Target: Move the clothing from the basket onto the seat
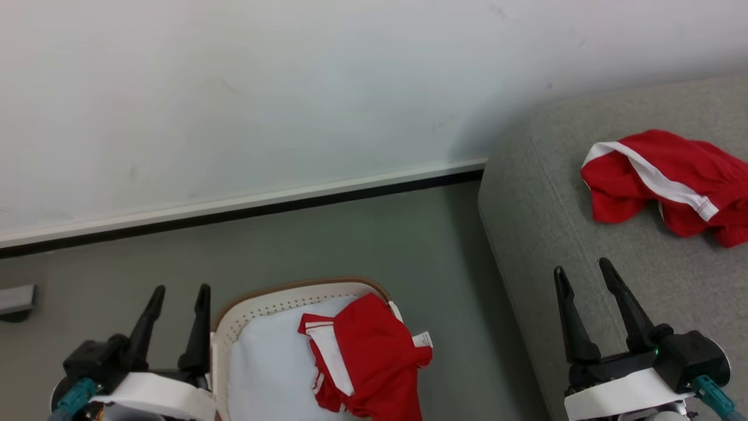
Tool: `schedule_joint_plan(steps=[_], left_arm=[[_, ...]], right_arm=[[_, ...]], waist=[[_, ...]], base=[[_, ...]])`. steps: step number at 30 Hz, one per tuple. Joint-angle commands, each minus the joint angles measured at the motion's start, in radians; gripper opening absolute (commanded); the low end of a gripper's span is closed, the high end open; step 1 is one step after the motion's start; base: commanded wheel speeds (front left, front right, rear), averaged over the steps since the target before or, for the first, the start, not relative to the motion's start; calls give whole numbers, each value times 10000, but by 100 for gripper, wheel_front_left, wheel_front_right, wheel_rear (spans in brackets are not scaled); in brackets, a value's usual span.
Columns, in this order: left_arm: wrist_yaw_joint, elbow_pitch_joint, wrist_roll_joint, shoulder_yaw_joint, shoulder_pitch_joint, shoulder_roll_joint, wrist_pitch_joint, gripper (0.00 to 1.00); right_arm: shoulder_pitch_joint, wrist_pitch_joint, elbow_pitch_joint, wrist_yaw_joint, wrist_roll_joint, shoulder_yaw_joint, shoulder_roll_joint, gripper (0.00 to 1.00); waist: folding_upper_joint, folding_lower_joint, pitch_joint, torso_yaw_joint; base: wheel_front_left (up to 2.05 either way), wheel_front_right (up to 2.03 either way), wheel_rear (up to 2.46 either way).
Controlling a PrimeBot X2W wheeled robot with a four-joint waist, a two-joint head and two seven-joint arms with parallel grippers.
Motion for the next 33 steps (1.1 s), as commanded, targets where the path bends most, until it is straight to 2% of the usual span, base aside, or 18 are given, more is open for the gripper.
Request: schedule_joint_plan(steps=[1, 14, 26, 33], left_arm=[[12, 44, -200, -93, -194, 198, -2, 100], [12, 559, -901, -1107, -1132, 1322, -2, 100], [12, 1654, -2121, -3054, -2615, 2720, -2, 100], [12, 2564, -2418, -4560, -3726, 3610, 142, 100]], right_arm=[[-117, -33, -106, -24, -50, -61, 35, 100], [-633, -33, -1002, -24, 242, -157, 54, 100], [-859, -33, -2129, -24, 667, -584, 58, 100], [-908, -33, -2647, -26, 1031, -701, 58, 100]], waist=[[0, -1, 332, -249], [0, -1, 1868, -1043], [0, -1, 3684, -1634], [0, -1, 4629, -1969]], base=[[0, 0, 0], [0, 0, 0], [0, 0, 0], [0, 0, 0]])
